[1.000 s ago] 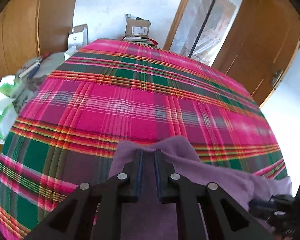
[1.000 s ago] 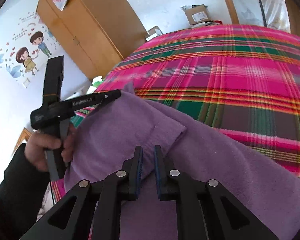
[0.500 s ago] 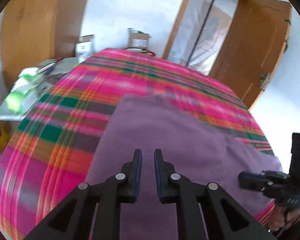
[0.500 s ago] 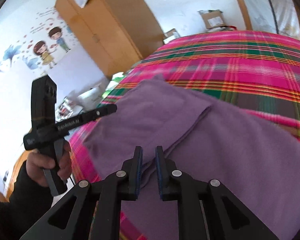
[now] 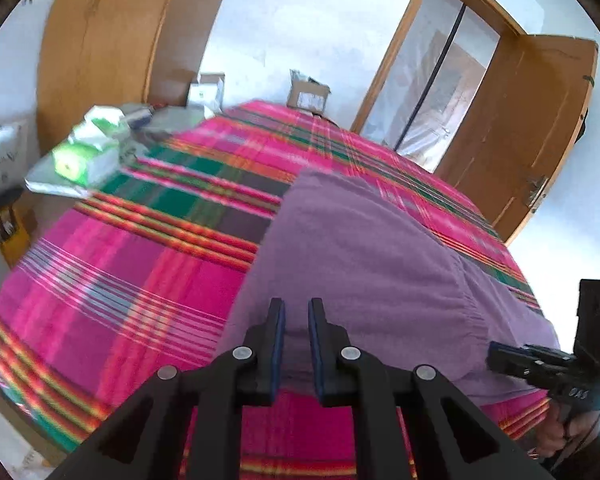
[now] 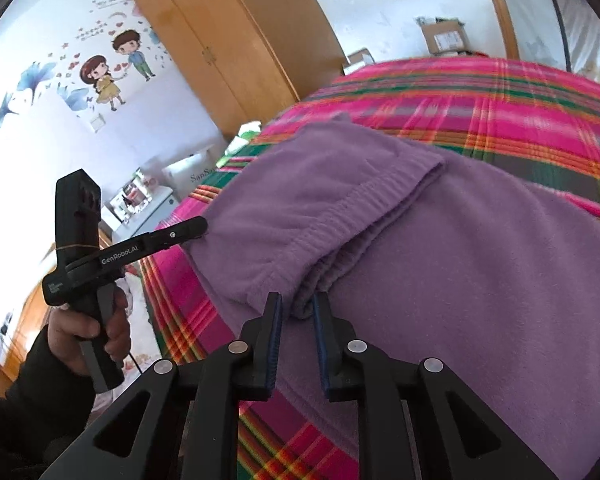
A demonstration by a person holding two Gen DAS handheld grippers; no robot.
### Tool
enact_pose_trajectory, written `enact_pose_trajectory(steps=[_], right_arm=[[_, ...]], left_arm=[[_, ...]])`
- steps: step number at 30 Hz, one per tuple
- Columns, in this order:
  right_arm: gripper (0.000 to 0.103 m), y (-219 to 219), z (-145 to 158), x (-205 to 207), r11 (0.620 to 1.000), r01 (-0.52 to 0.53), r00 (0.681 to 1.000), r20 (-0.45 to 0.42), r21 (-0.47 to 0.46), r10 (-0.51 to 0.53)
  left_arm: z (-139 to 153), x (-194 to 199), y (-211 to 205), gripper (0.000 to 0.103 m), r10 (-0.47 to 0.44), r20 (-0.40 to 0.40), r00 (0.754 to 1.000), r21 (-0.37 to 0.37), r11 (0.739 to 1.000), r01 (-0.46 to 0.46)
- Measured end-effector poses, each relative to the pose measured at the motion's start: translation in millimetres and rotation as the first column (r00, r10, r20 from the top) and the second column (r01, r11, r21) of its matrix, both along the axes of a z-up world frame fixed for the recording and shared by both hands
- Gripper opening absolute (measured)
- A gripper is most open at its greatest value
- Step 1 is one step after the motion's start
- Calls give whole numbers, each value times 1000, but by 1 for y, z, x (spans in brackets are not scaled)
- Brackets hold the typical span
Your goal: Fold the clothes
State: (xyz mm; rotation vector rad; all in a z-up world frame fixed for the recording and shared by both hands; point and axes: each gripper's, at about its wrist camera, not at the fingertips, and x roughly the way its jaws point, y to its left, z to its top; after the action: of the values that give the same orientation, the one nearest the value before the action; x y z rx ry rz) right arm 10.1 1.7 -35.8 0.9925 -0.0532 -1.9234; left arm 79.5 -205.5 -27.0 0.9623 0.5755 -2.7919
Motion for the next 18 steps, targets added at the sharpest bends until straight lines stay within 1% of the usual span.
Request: enact_pose_trajectory(steps=[2,4,6,8,12,15,18], right_arm=[[17,2,0,3,1000,2,1000,-1,-3,-2],[17,0,-8,0,1000,10,1000,24,25,-11],[16,1,-9,-4,1000,22,999,40,22,-23],[15,3,-10,-5,999,28,998,47,25,-29],[15,15,-7,0,998,52,998,33,18,-53],[15,31,-9,1,996,89,995,48,5,-89],[15,45,-13,-1,992,128,989,74,-6,-128]], left_arm=[[-7,3,-6,12,17,21,1000,15,1000,-17],[-13,3,-10,11,21,23,1000,43,999,-22],[-14,5,-10,11,23,9,1000,42,999,-23],[-13,3,-8,11,22,19,1000,25,999,-23],[-2,5,-2,11,33,19,999,10,999,-33],[7,0,15,12,-9,-7,1000,8,1000,9],[13,-13,45,12,-112,-31,993,24,993,113]])
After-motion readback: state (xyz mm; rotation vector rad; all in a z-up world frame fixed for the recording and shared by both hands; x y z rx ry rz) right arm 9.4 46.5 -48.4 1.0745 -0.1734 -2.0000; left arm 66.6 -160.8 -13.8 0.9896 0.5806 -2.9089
